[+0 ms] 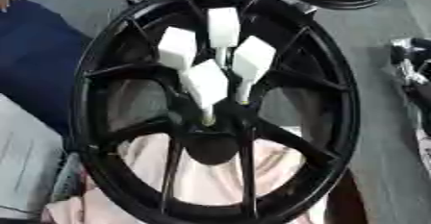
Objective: Pull the pin out of the wheel hub.
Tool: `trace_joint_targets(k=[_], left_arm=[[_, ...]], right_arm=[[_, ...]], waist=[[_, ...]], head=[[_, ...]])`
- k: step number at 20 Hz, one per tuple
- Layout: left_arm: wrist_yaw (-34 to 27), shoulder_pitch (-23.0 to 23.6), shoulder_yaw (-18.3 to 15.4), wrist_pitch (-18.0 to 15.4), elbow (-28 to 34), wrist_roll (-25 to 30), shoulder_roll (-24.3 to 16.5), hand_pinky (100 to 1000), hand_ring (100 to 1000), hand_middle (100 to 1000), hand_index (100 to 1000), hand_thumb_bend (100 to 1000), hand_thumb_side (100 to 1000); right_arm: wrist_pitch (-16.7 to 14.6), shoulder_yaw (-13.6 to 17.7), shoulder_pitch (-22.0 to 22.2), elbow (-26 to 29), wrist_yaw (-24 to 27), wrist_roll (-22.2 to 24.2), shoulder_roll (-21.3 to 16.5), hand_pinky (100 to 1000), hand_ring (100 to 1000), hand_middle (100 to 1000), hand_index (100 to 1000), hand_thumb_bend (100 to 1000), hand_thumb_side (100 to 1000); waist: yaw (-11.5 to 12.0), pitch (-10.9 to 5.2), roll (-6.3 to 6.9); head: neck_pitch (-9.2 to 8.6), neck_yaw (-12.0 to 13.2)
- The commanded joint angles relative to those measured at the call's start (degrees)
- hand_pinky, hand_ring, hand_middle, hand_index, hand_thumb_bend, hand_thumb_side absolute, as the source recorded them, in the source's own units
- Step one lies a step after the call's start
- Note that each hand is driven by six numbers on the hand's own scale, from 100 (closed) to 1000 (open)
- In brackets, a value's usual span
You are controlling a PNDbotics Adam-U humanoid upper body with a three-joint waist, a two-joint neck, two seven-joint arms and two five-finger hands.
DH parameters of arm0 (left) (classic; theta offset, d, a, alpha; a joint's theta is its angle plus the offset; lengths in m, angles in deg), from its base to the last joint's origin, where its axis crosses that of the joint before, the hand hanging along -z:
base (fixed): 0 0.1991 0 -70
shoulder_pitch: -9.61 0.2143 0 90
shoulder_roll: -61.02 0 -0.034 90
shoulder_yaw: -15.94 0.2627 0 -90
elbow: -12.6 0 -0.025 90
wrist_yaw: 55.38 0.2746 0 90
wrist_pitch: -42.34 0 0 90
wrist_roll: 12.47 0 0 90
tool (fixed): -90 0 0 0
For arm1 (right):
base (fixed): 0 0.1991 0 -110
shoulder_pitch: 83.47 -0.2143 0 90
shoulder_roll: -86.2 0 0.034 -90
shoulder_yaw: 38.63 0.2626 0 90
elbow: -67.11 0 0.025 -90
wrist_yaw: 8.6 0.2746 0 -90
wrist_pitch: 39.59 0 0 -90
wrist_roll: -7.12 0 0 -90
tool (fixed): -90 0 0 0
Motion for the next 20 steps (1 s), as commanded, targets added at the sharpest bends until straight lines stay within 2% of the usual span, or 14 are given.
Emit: trace_joint_targets(k=[1, 5, 9, 14, 20], left_arm=[[3.2, -3.2, 0.9, -0.8, -1.5, 3.1, -7.0, 787, 757, 657, 800, 258, 438], [4.6, -5.3, 0.2, -3.6, -3.6, 6.8, -12.8, 788, 757, 663, 804, 266, 445], [4.1, -8.6, 1.7, -4.6, -5.2, 11.2, -14.0, 790, 759, 671, 809, 274, 468], [6.7, -15.3, 8.3, -5.6, -6.9, 16.1, -12.0, 792, 760, 681, 817, 305, 491], [10.9, -24.5, 17.5, -6.9, -12.0, 21.8, -5.2, 798, 768, 693, 826, 341, 529]], right_arm=[[0.1, 0.8, 0.1, 1.3, -0.4, -0.4, -1.0, 816, 621, 506, 719, 404, 325], [0.1, 0.7, 0.3, 1.1, -0.3, -0.5, -0.1, 816, 620, 505, 719, 406, 327], [0.2, 0.7, 0.5, 0.9, -0.4, -0.5, 0.4, 816, 620, 504, 718, 407, 330], [0.4, 0.7, 1.1, 0.5, -0.7, -0.5, 0.6, 816, 620, 504, 718, 409, 334], [0.7, 0.5, 1.5, 0.3, -0.8, -0.4, 0.8, 816, 619, 503, 718, 412, 337]], waist=[[-0.1, -0.72, 0.07], [-0.7, -0.57, -0.14], [-1.0, -0.68, -0.31], [-1.1, -0.85, -0.38], [-1.0, -1.19, -0.34]], head=[[-0.42, -0.4], [-0.71, 0.3], [-0.83, 0.5], [-0.95, 0.0], [-0.98, -0.5]])
